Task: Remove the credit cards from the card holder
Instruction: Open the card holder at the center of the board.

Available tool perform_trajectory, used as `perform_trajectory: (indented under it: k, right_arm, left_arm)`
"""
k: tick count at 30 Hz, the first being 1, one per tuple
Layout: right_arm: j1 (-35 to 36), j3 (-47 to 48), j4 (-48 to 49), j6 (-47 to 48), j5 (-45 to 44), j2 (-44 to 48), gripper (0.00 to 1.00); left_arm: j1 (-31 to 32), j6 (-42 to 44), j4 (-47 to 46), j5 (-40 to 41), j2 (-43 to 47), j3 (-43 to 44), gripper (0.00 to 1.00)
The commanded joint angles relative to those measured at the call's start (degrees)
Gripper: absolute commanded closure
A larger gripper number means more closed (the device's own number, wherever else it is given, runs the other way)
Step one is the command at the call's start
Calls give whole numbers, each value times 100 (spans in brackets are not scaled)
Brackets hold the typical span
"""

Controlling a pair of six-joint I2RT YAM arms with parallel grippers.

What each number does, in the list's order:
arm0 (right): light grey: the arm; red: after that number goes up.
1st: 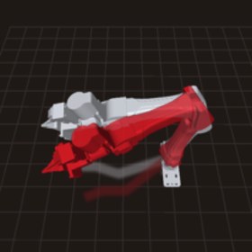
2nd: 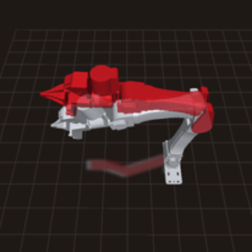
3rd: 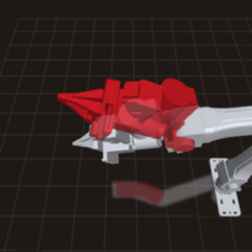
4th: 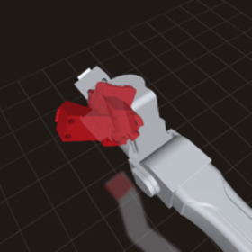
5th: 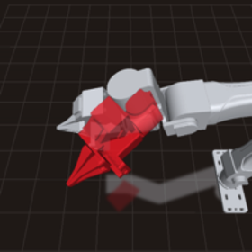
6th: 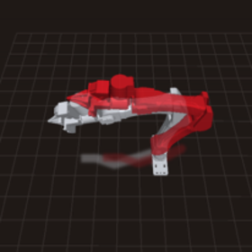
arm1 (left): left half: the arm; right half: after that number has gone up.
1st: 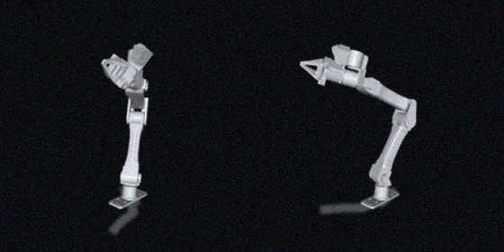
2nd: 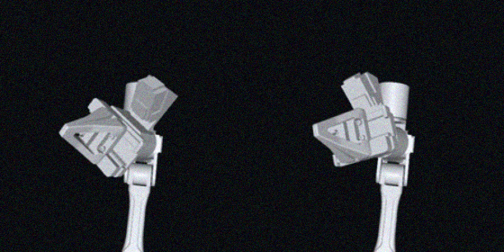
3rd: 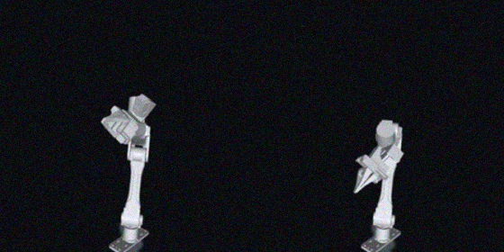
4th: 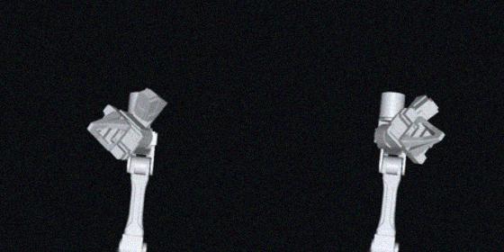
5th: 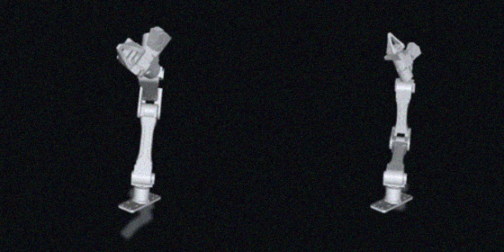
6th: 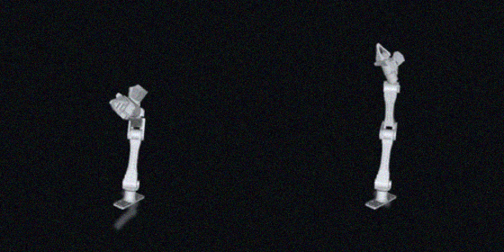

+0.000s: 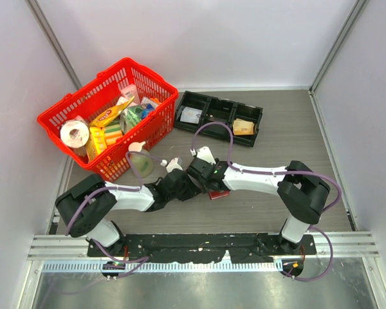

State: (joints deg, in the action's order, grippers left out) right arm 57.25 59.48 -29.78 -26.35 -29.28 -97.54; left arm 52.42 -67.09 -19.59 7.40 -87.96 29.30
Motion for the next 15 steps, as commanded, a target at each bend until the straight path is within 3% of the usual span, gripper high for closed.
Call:
perform_trajectory:
  k: [1,10,15]
  right_arm:
    - [14,257,-98,112,-192,16,38]
    - [14,309,-45,156,36,-205,38]
    - [5,336,-247,183,-393,-126,38]
  left_arm:
    - [5,82,210,201,227,-91,100]
    - [5,126,325,279,411,-152,100]
    - [5,187,465,315,482,-161,100]
